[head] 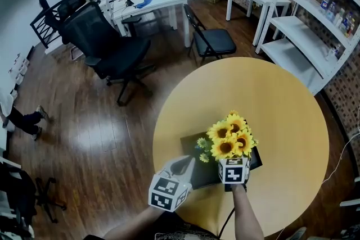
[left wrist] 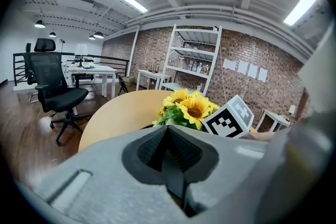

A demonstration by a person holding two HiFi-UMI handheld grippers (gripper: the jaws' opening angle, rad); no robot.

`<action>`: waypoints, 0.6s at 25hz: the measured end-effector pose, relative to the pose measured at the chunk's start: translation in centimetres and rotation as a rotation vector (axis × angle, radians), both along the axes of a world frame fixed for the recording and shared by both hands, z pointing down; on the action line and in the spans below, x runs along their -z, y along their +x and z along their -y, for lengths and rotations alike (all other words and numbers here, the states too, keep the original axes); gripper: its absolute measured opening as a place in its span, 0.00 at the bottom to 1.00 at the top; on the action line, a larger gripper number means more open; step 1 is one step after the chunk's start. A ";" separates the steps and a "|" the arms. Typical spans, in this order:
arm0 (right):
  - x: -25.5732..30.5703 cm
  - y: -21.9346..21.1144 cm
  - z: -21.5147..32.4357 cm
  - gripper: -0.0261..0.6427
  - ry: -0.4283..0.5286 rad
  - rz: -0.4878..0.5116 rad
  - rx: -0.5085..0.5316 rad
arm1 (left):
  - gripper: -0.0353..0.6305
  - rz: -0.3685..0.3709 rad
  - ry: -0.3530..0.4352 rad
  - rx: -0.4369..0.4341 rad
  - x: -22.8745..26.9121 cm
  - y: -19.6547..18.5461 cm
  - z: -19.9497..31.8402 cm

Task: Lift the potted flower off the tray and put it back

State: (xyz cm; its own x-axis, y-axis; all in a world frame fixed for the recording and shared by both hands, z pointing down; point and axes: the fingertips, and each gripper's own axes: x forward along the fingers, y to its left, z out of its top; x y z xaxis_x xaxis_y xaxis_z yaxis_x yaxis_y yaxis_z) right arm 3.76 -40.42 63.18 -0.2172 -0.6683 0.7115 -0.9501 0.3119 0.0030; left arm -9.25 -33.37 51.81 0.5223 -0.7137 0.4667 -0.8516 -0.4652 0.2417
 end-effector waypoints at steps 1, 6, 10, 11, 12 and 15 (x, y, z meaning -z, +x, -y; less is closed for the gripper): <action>0.0 0.2 -0.3 0.79 -0.006 -0.005 0.000 | 0.06 0.002 0.000 0.003 0.0 0.0 -0.2; 1.3 0.9 -2.1 0.79 0.002 0.013 -0.014 | 0.06 0.002 0.013 0.022 0.6 0.4 -1.8; 3.1 1.1 -4.4 0.75 0.027 0.016 0.002 | 0.06 0.000 0.037 0.029 1.5 1.5 -3.5; 3.7 1.1 -5.1 0.75 0.035 0.023 0.003 | 0.06 0.001 0.042 0.031 1.7 1.7 -4.0; 4.3 1.2 -5.9 0.72 0.045 0.031 0.004 | 0.06 0.001 0.047 0.033 2.0 2.0 -4.6; 6.1 1.5 -8.5 0.63 0.076 0.064 0.012 | 0.06 0.000 0.060 0.040 2.5 2.9 -6.6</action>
